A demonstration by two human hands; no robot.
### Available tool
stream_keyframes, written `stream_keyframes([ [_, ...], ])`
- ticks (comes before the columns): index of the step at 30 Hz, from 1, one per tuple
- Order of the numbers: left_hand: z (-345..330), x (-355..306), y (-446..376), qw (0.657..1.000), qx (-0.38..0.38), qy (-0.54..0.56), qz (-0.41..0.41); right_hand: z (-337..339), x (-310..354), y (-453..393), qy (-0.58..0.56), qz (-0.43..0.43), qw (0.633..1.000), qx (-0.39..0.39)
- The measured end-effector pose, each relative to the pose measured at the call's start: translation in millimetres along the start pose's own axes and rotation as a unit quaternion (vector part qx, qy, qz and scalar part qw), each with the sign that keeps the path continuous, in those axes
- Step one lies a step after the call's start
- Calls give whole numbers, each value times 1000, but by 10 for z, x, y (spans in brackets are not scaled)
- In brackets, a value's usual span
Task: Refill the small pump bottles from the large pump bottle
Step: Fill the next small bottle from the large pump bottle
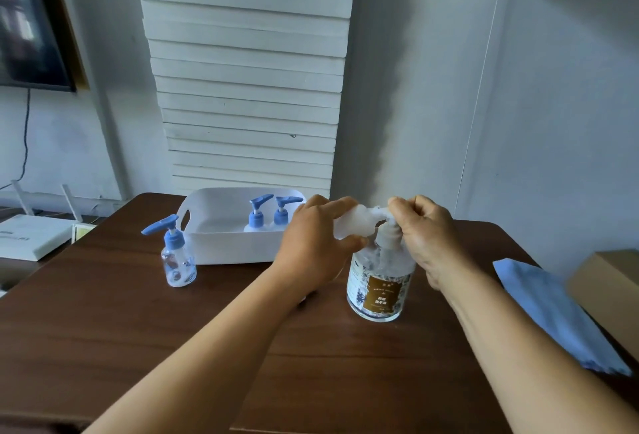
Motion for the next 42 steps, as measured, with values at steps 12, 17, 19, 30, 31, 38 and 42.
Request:
stream_keyframes([
  [12, 4, 9, -6, 1000, 4, 10, 3, -4, -2, 1, -13, 8, 1000, 1],
  [17, 64, -39, -39, 1000, -6, 4, -6, 67, 99, -23, 20, 23, 1000, 2],
  [19, 11, 2, -26, 1000, 1, 5, -3, 14, -3, -20, 1, 16, 1000, -5],
  [30, -10, -6, -4, 998, 19, 65, 18, 34, 74, 16, -9, 9, 1000, -16],
  [31, -31, -2, 10, 996, 26, 85, 21, 30, 70, 18, -15, 7, 1000, -16],
  [38, -91, 40, 103, 962, 59, 266, 28, 39, 48, 35, -38, -11, 999, -9],
  [42, -83, 36, 133, 960, 60, 273, 25, 31, 56, 37, -36, -15, 999, -3],
])
Point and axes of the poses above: each hand's wrist, its own y-axis away from the middle knuckle, its own z-axis out of the back of the hand, x = y × z, the point moved 5 cm from there along -y, towards the middle knuckle, and after that the axes turned 15 degrees about x, right-handed, at the moved point
